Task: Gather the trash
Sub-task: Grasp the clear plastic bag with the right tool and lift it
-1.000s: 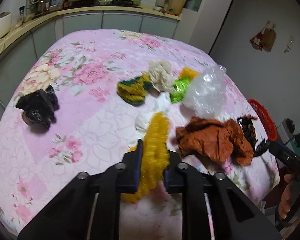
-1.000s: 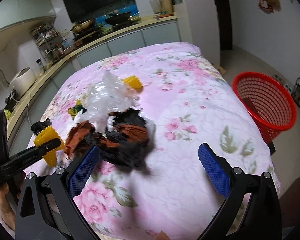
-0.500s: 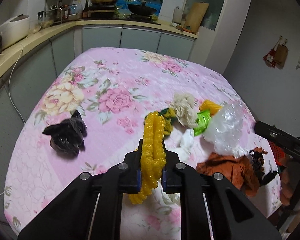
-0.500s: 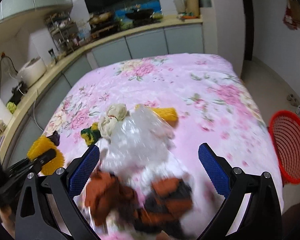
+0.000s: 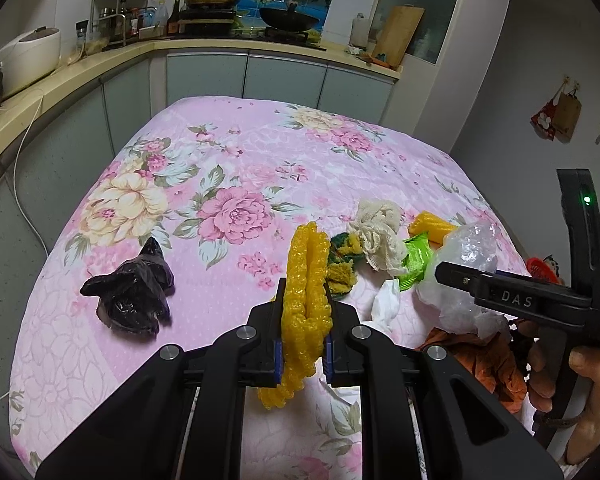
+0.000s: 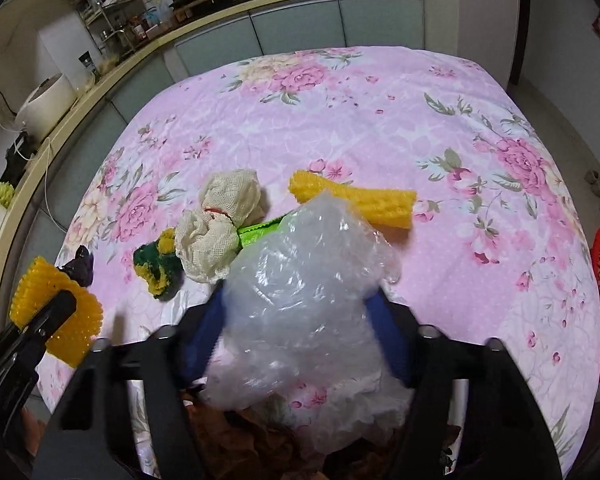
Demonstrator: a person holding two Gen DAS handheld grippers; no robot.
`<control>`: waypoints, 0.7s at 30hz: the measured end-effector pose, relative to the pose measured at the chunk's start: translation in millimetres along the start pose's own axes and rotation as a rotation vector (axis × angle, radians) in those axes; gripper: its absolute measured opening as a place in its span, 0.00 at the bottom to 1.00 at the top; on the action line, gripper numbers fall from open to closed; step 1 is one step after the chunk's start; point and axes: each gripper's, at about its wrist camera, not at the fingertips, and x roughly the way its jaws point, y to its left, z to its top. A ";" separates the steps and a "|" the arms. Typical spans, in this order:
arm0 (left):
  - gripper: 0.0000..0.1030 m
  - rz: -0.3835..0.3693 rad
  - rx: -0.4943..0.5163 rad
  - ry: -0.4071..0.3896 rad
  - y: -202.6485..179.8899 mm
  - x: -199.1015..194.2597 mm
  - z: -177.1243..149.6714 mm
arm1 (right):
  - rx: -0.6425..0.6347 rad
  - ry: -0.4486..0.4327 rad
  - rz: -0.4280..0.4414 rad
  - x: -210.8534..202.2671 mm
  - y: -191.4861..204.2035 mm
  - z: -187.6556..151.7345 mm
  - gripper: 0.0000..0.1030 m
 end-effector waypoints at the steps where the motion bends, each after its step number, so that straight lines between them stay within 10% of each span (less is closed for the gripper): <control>1: 0.12 0.001 -0.001 0.000 0.1 -0.1 0.1 | 0.002 -0.010 0.007 -3.9 -1.3 -1.4 0.53; 21: 0.13 -0.015 0.108 -0.101 -59.6 -37.1 24.4 | 0.046 -0.291 0.062 -124.5 -33.6 -0.6 0.51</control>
